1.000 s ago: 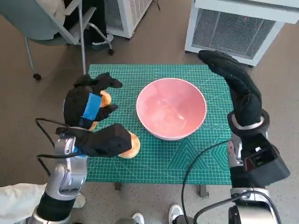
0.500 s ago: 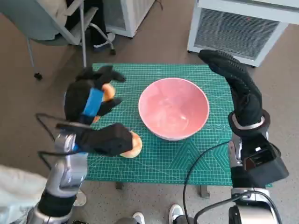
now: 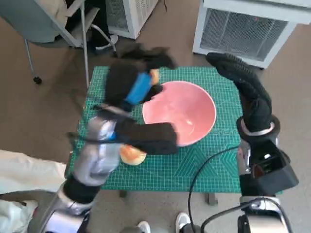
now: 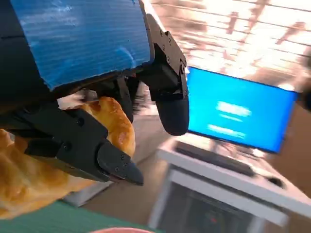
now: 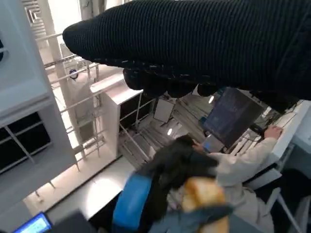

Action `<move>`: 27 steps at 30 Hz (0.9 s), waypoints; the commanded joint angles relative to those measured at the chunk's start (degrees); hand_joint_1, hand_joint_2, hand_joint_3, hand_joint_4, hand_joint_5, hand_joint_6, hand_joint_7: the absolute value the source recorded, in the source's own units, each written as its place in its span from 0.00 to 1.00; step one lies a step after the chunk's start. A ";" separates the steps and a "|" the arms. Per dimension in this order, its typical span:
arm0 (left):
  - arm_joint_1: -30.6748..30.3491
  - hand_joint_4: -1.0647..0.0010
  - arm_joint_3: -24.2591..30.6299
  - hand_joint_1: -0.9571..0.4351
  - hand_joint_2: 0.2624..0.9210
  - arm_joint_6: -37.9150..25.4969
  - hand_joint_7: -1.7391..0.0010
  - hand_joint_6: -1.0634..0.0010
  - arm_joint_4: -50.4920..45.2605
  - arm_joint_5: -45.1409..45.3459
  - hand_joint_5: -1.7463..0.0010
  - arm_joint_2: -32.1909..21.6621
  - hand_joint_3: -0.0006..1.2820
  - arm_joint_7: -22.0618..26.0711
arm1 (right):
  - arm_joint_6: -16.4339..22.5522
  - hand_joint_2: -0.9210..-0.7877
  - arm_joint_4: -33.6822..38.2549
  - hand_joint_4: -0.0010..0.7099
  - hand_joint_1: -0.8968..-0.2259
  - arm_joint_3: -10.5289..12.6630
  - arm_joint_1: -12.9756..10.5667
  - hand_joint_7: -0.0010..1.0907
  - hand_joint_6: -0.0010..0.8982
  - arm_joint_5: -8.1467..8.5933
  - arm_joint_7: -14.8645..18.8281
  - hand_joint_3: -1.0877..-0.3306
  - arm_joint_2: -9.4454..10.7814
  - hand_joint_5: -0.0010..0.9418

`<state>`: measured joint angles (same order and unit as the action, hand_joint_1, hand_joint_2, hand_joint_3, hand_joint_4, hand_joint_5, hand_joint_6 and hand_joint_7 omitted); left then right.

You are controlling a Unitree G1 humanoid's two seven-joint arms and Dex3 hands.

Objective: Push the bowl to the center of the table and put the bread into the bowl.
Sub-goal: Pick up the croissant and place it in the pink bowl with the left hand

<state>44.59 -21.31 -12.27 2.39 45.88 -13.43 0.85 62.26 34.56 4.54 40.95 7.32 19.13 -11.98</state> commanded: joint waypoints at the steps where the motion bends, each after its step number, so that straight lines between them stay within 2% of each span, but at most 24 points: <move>1: 2.76 0.24 -2.30 0.69 1.00 2.08 0.32 0.44 6.13 1.00 0.41 1.65 0.03 -1.11 | -0.40 0.00 -1.12 0.36 0.49 0.21 -2.16 0.41 0.09 -0.77 -0.77 0.39 -0.39 0.00; 6: 5.16 0.26 -3.80 0.69 1.00 4.04 0.33 0.47 13.18 0.57 0.36 4.18 0.04 -2.49 | -0.88 0.00 -2.12 0.36 0.50 0.38 -2.68 0.41 0.08 -0.80 -1.26 0.39 -0.75 0.00; 11: 7.17 0.28 -4.17 0.69 1.00 6.53 0.29 0.52 20.26 -0.52 0.36 5.65 0.07 -3.67 | -1.01 0.00 -2.92 0.36 0.51 0.43 -3.17 0.41 0.08 -1.31 -1.96 0.39 -0.79 0.00; 17: 8.39 0.27 -4.22 0.69 1.00 8.46 0.27 0.53 26.34 -1.48 0.38 6.18 0.07 -4.35 | -1.18 0.00 -3.62 0.36 0.51 0.58 -3.66 0.41 0.08 -2.09 -2.97 0.39 -0.93 0.00; 20: 8.43 0.28 -3.87 0.69 1.00 8.59 0.28 0.53 27.70 -2.73 0.37 6.13 0.07 -2.48 | -1.30 0.00 -3.81 0.36 0.51 0.66 -3.84 0.42 0.08 -2.36 -3.48 0.39 -0.92 0.00; 21: 8.44 0.31 -3.77 0.69 1.00 8.55 0.29 0.55 27.92 -3.18 0.33 6.11 0.09 -1.66 | -1.33 0.00 -3.82 0.36 0.51 0.67 -3.87 0.42 0.08 -2.41 -3.62 0.39 -0.92 0.00; 22: 8.40 0.32 -3.43 0.69 1.00 8.49 0.29 0.55 27.99 -4.55 0.32 5.94 0.10 0.79 | -1.36 0.00 -3.88 0.36 0.51 0.70 -3.92 0.42 0.08 -2.52 -3.80 0.39 -0.91 0.00; 23: 8.37 0.40 -3.20 0.78 1.00 8.46 0.46 0.62 28.02 -5.55 0.27 5.81 0.13 2.54 | -1.39 0.00 -3.94 0.36 0.51 0.72 -3.97 0.42 0.08 -2.60 -3.94 0.39 -0.90 0.00; 24: 8.39 0.46 -2.91 0.84 1.00 8.61 0.62 0.62 27.98 -7.00 0.23 5.42 0.16 5.17 | -1.40 0.00 -3.97 0.36 0.51 0.74 -4.00 0.42 0.08 -2.68 -4.08 0.39 -0.90 0.00; 25: 8.42 0.51 -2.74 0.79 0.98 8.72 0.69 0.64 27.93 -7.99 0.32 5.13 0.15 6.96 | -1.41 0.00 -4.00 0.36 0.51 0.74 -4.03 0.42 0.08 -2.74 -4.20 0.39 -0.91 0.00; 26: 8.54 0.54 -2.58 0.72 0.99 8.95 0.79 0.66 27.89 -9.15 0.51 4.60 0.12 9.30 | -1.42 0.00 -3.98 0.36 0.51 0.74 -4.02 0.42 0.08 -2.79 -4.31 0.39 -0.91 0.00; 27: 8.62 0.64 -2.48 0.64 0.98 9.09 0.87 0.69 27.81 -9.96 0.68 4.21 0.08 10.94 | -1.42 0.00 -3.98 0.36 0.51 0.74 -4.03 0.42 0.08 -2.84 -4.41 0.39 -0.91 0.00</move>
<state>51.79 -24.54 -4.04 30.29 38.60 -8.16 6.73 61.48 30.67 5.12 38.11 5.29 15.31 -12.69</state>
